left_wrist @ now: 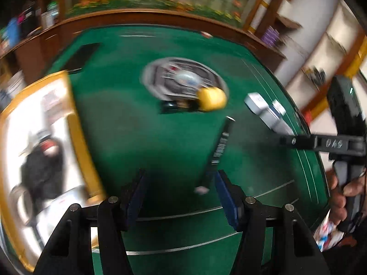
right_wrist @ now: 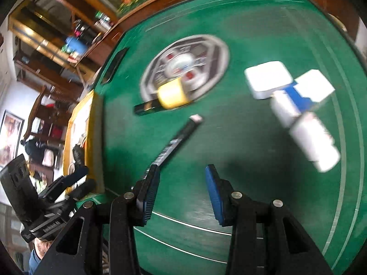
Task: Organize rigid objects
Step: 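Grasp black marker with left tool while right tool grasps white bottle, then carry black marker and white bottle over the tray, then lower marker and bottle into the tray and open both tools, then move both tools back over the table toward the yellow roll, then grasp black gold-banded tube with left tool while right tool grasps yellow roll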
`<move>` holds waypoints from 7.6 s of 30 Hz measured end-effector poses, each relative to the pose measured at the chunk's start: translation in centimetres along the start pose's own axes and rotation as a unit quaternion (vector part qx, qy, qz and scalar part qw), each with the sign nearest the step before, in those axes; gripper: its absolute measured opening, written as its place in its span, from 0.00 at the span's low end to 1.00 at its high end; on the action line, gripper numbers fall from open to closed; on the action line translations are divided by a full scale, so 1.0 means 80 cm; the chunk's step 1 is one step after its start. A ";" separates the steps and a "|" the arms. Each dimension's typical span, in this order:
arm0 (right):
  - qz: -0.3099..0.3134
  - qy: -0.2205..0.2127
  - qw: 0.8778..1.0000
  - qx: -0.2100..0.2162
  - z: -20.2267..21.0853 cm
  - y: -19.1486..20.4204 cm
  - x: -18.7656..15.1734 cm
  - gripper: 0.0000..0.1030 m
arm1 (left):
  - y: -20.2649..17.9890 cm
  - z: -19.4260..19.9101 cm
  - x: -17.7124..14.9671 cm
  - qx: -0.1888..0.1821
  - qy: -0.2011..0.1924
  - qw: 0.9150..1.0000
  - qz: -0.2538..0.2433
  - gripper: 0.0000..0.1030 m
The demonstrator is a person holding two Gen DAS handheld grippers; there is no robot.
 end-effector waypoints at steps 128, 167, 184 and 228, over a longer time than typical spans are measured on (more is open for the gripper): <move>0.274 0.084 0.958 0.005 -0.310 0.479 0.060 0.38 | 0.350 0.074 -0.048 0.104 -0.071 0.958 0.256 0.14; 0.260 -0.118 0.953 -0.100 -0.058 0.253 0.028 0.76 | 0.189 0.113 -0.031 0.058 -0.106 0.979 0.163 0.34; 0.059 -0.086 0.991 -0.089 0.026 0.029 0.009 0.59 | 0.026 0.033 0.010 -0.015 -0.045 0.997 0.059 0.42; 0.022 -0.028 0.994 -0.107 0.074 -0.086 -0.034 0.59 | 0.019 -0.096 0.110 0.001 0.037 0.999 0.039 0.57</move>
Point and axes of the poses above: each gripper's, at about its wrist camera, not at the fingertips, and z roughly against the way its jaws point, y to its left, x to its top, the point moved 2 cm from there along -z, roughly the way its jaws point, and after that the axes turned 4 degrees about -z, right-handed, at the moved point
